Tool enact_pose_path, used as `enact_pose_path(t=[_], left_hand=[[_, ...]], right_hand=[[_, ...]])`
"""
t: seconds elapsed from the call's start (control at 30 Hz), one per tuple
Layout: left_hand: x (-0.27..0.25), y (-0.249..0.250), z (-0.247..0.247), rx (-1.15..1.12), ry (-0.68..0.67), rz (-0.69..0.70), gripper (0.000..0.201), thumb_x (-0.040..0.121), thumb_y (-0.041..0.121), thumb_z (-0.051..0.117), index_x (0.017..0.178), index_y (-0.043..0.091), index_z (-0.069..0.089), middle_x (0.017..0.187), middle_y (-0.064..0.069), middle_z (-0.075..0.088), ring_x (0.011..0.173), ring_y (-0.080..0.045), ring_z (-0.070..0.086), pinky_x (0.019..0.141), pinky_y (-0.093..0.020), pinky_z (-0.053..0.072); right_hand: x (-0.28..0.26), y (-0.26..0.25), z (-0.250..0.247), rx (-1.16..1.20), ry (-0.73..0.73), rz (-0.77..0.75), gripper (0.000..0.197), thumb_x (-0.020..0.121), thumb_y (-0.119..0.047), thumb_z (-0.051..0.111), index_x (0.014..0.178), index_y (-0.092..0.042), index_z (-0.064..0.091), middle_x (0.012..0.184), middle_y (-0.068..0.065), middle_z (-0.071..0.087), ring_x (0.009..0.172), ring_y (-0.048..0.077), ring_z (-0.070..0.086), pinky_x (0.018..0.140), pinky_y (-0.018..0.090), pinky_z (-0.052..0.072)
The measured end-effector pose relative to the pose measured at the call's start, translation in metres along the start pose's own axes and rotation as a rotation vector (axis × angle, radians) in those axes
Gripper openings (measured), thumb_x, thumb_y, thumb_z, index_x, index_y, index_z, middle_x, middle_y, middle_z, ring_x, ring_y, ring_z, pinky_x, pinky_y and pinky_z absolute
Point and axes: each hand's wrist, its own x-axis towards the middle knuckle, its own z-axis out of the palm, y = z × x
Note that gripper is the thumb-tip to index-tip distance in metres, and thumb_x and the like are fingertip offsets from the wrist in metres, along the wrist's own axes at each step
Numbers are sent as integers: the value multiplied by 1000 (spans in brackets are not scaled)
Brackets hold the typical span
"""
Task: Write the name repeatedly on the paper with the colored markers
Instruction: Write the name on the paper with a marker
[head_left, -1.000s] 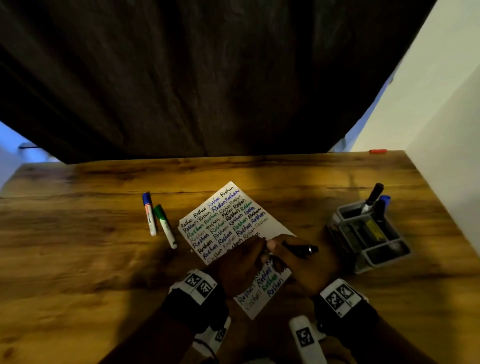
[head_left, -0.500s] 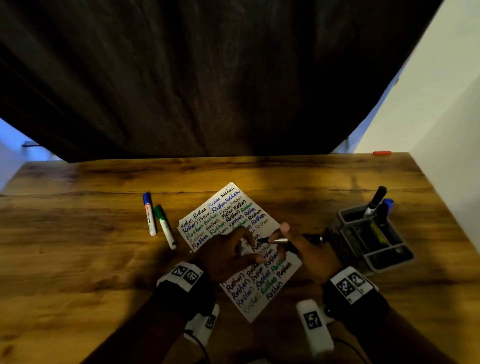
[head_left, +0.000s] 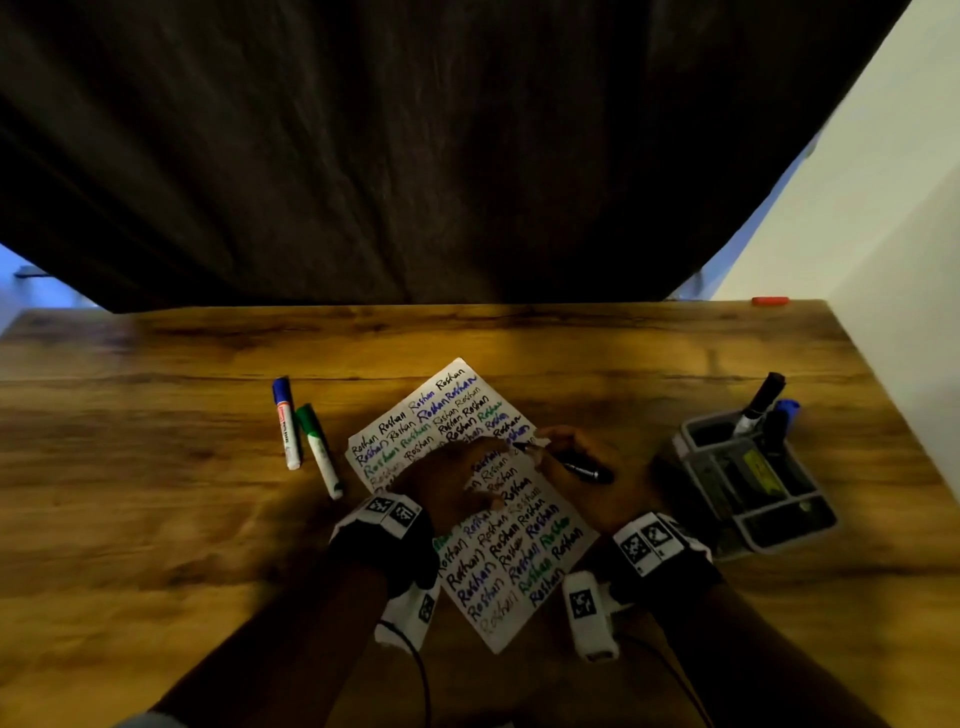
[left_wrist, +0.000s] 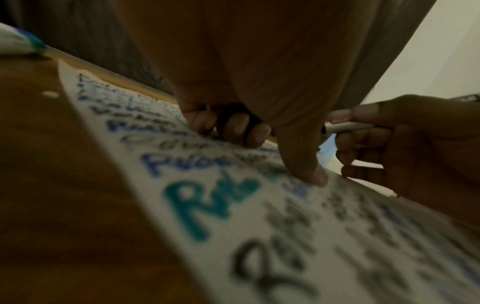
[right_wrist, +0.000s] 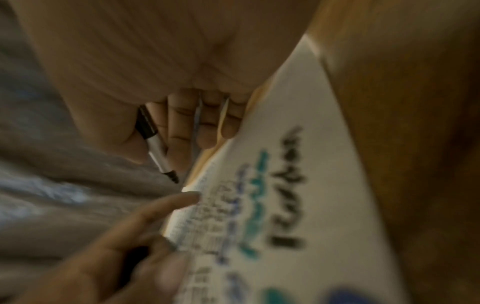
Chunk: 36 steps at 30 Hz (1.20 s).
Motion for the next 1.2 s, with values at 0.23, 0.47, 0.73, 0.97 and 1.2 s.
enact_pose_path(t=[0.23,0.47,0.73,0.97,1.2], left_hand=[[1,-10,9,-31,32,-34,64,86,53,69,141,51,36,137,3,50,125,-20,48,104,-38,43],[1,-11,10,-35,31,-35,65,87,51,70,142,51,35,138,1,48,123,-23,49,102,-38,44],[2,-12,12,-36,32,-9,69,87,52,69,146,48,33,144,-1,47,131,-24,45,107,-42,42],[3,-13,11,-56,22,-8,69,86,52,70,145,48,34,145,0,48,131,-23,46,107,-43,43],[3,-12,10,-49,21,-21,68,87,48,71,145,45,35,142,-1,48,127,-24,48,106,-40,43]], right_hand=[[3,16,0,-169,12,-95,18,80,-15,71,92,-25,62,98,-14,67,87,-7,64,75,7,49],[9,24,5,-420,46,-137,15,79,-20,70,87,-23,58,86,-23,55,82,-7,53,76,5,38],[6,20,5,-283,-30,73,23,84,-18,71,97,-35,62,106,-1,67,107,22,62,77,3,38],[8,20,4,-338,45,-43,11,78,-27,67,84,-27,58,81,-15,60,78,-12,58,70,1,40],[10,24,5,-421,66,-145,29,76,-34,63,93,-10,65,96,-4,65,84,0,58,86,8,43]])
